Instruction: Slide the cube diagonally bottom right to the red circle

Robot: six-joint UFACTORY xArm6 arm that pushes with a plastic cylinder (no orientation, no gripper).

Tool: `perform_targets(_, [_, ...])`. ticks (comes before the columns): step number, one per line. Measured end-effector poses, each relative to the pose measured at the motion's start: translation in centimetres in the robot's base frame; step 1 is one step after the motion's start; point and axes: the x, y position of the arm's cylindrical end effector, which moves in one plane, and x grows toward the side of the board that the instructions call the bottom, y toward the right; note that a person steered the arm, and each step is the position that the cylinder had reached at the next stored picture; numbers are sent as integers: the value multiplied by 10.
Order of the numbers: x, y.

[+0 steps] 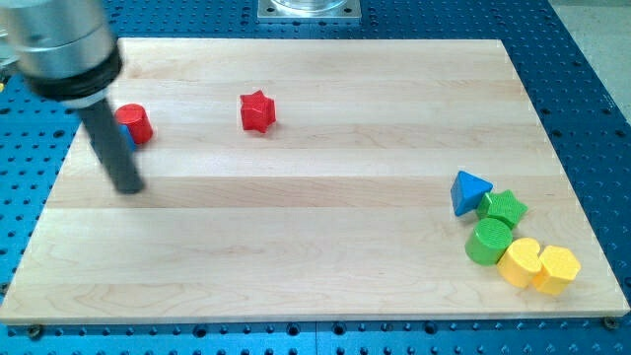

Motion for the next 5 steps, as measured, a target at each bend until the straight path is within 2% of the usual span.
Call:
perform_targets(1, [-25, -57])
perform_targets(3, [-83, 32])
perform_targets(4, [-94, 26])
perform_targets(5, [-78, 78])
